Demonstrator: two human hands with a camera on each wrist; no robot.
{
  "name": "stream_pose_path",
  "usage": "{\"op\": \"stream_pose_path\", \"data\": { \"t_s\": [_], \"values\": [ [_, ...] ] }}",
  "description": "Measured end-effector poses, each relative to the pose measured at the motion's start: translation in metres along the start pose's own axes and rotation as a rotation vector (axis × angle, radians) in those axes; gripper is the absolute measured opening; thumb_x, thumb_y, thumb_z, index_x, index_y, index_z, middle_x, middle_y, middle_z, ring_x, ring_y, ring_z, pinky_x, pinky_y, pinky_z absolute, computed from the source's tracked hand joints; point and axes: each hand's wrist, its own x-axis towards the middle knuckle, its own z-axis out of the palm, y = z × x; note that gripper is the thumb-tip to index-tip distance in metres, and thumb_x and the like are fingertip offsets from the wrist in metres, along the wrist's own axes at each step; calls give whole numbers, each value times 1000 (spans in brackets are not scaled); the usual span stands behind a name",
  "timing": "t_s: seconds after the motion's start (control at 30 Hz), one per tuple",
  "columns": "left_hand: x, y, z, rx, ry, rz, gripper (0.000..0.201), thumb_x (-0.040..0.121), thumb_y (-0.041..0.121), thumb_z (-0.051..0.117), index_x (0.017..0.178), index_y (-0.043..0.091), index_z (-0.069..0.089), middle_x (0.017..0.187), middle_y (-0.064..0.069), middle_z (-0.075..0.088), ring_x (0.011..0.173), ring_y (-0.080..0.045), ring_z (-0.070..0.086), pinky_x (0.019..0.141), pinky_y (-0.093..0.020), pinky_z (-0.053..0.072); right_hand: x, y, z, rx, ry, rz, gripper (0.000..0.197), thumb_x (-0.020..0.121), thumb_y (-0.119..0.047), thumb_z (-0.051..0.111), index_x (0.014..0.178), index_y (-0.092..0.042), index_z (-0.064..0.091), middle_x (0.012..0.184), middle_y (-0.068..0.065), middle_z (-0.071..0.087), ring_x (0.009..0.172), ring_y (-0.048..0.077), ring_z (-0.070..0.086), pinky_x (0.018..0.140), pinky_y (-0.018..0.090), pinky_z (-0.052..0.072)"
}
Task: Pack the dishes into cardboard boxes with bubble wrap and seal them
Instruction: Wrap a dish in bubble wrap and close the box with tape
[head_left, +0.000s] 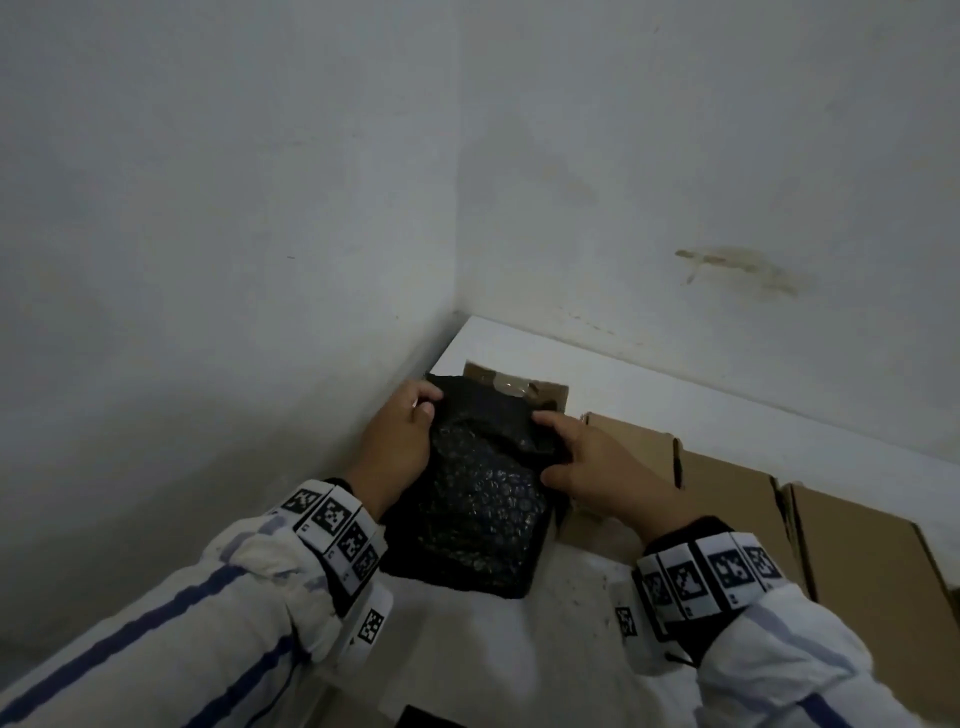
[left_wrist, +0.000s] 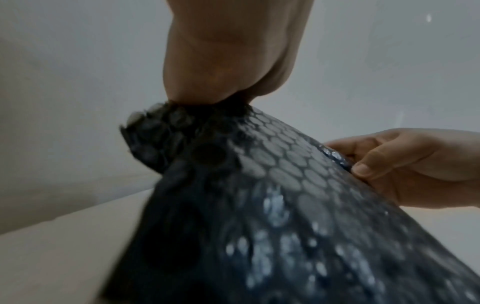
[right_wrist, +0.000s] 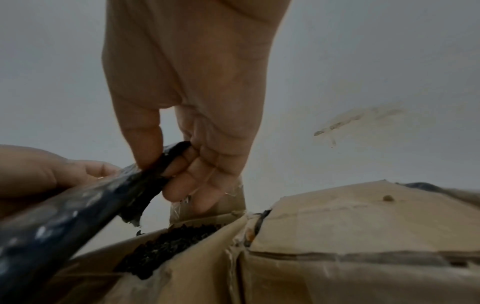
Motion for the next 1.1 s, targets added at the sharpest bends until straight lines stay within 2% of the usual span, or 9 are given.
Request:
{"op": "stream_pose_path", "data": {
  "t_s": [0.2, 0.3, 0.47, 0.67, 0.8, 0.93, 0.97, 1.03, 1.1],
  "values": [
    [9, -4, -6, -67, -363, -114, 27, 87, 24, 66, 113, 20, 63, 107, 1, 66, 94, -13, 63, 82, -28, 51, 12, 1, 6, -74, 137, 87, 14, 84, -9, 58, 90, -22, 56, 88, 0, 56, 69, 12, 51, 57, 20, 38],
    [17, -5, -1, 20, -464, -155, 35, 87, 11, 61, 121, 15, 59, 110, -10, 66, 90, -22, 66, 77, -33, 55, 23, 4, 9, -126, 156, 183, 16, 86, -10, 55, 99, -18, 62, 94, 3, 58, 76, 14, 53, 58, 20, 38],
    [29, 5, 12, 283, -525, -27, 39, 88, 13, 53, 127, 19, 55, 123, -8, 59, 108, -26, 58, 95, -36, 47, 40, 10, 20, -240, 148, 212, 38, 85, -3, 49, 120, -13, 61, 127, 9, 52, 112, 26, 53, 86, 27, 44],
    [44, 0, 26, 381, -420, 55, 35, 91, 19, 53, 125, 22, 46, 125, -7, 57, 110, -26, 55, 95, -40, 46, 52, 16, 28, -416, 275, 245, 33, 85, -10, 49, 116, -6, 59, 113, 16, 52, 105, 32, 52, 81, 29, 41],
    [40, -9, 27, 618, -194, 345, 40, 79, 20, 68, 112, 14, 48, 119, -8, 46, 106, -28, 46, 81, -34, 41, 51, 15, 34, -691, 306, 204, 31, 84, -15, 48, 111, -9, 60, 120, 13, 47, 110, 33, 45, 89, 36, 39],
    [41, -16, 23, 834, -268, 777, 16, 64, 11, 71, 77, 13, 62, 90, -7, 59, 78, -30, 57, 65, -35, 41, 54, 13, 37, -758, 299, 112, 26, 87, -13, 45, 108, -8, 58, 119, 13, 49, 107, 33, 46, 86, 36, 38],
    [43, -17, 21, 853, -328, 814, 11, 70, 19, 62, 77, 13, 66, 90, -6, 61, 79, -30, 59, 68, -37, 43, 55, 12, 36, -733, 287, 91, 24, 88, -12, 44, 108, -8, 55, 116, 13, 51, 103, 32, 49, 83, 35, 38],
    [44, -15, 16, 889, -494, 700, 52, 74, 45, 37, 101, 14, 69, 114, -6, 59, 105, -30, 56, 89, -41, 38, 56, 8, 33, -679, 276, 47, 16, 88, -9, 44, 104, -9, 48, 109, 14, 55, 94, 32, 54, 71, 33, 36],
    [46, -13, 9, 973, -624, 602, 72, 73, 58, 39, 130, 17, 54, 140, -4, 39, 130, -24, 35, 108, -39, 20, 56, 5, 28, -695, 219, -6, 15, 88, -7, 45, 103, -10, 45, 108, 14, 55, 89, 31, 56, 66, 32, 34]
  ]
}}
